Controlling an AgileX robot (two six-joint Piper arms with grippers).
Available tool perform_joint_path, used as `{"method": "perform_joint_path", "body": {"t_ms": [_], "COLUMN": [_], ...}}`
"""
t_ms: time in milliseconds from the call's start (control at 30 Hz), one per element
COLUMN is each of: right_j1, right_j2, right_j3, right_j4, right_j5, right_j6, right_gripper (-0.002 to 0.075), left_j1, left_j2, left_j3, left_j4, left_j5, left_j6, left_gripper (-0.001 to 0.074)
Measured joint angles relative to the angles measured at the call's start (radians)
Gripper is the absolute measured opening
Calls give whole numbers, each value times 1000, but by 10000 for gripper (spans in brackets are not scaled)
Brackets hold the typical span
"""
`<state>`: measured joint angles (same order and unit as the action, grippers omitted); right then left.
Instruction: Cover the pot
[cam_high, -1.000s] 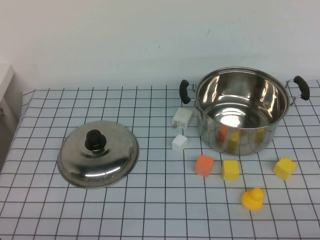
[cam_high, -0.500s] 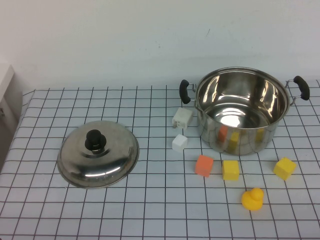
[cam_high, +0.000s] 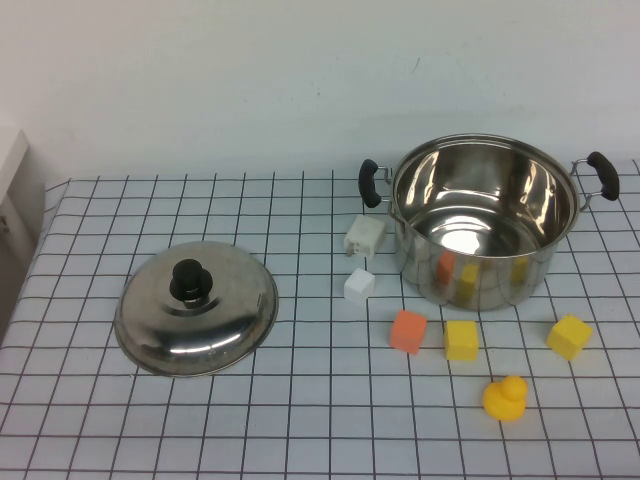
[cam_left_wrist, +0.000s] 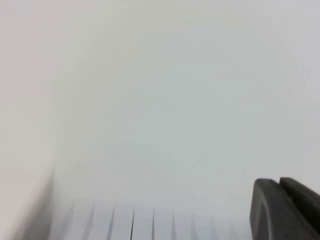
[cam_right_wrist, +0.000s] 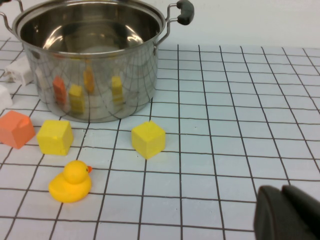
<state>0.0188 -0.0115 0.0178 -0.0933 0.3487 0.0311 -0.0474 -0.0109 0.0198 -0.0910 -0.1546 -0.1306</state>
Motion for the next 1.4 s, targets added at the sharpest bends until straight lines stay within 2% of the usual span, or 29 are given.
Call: {"method": "perform_joint_path", "body": {"t_ms": [200, 300, 367, 433, 500, 600, 700, 967, 1100, 1233, 1400], "right_j1": [0, 0, 0, 0, 0, 0, 0, 0, 0, 0, 0], "right_j2": [0, 0, 0, 0, 0, 0, 0, 0, 0, 0, 0], "right_j3": [0, 0, 0, 0, 0, 0, 0, 0, 0, 0, 0], "right_j4": [0, 0, 0, 0, 0, 0, 0, 0, 0, 0, 0], "right_j5": [0, 0, 0, 0, 0, 0, 0, 0, 0, 0, 0], "right_j6": [0, 0, 0, 0, 0, 0, 0, 0, 0, 0, 0], "right_gripper": [9, 9, 9, 9, 9, 9, 9, 9, 9, 9, 9], "left_j1": [0, 0, 0, 0, 0, 0, 0, 0, 0, -27, -124], "left_j2": [-2, -4, -4, -6, 9, 93, 229, 661, 884, 1081, 1249], "left_j3": [0, 0, 0, -35, -119, -251, -381, -639, -711, -742, -758], "left_j4": [-7, -39, -99, -235, -397, -527, -567, -580, -580, -552, -292], "left_j5": [-438, -546, -531, -379, -174, -40, 4, 169, 124, -40, -288], "left_j6": [-20, -32, -36, -29, 64, 247, 348, 386, 389, 389, 262], "left_gripper": [-1, -1, -1, -1, -1, -1, -1, -1, -1, -1, -1]}}
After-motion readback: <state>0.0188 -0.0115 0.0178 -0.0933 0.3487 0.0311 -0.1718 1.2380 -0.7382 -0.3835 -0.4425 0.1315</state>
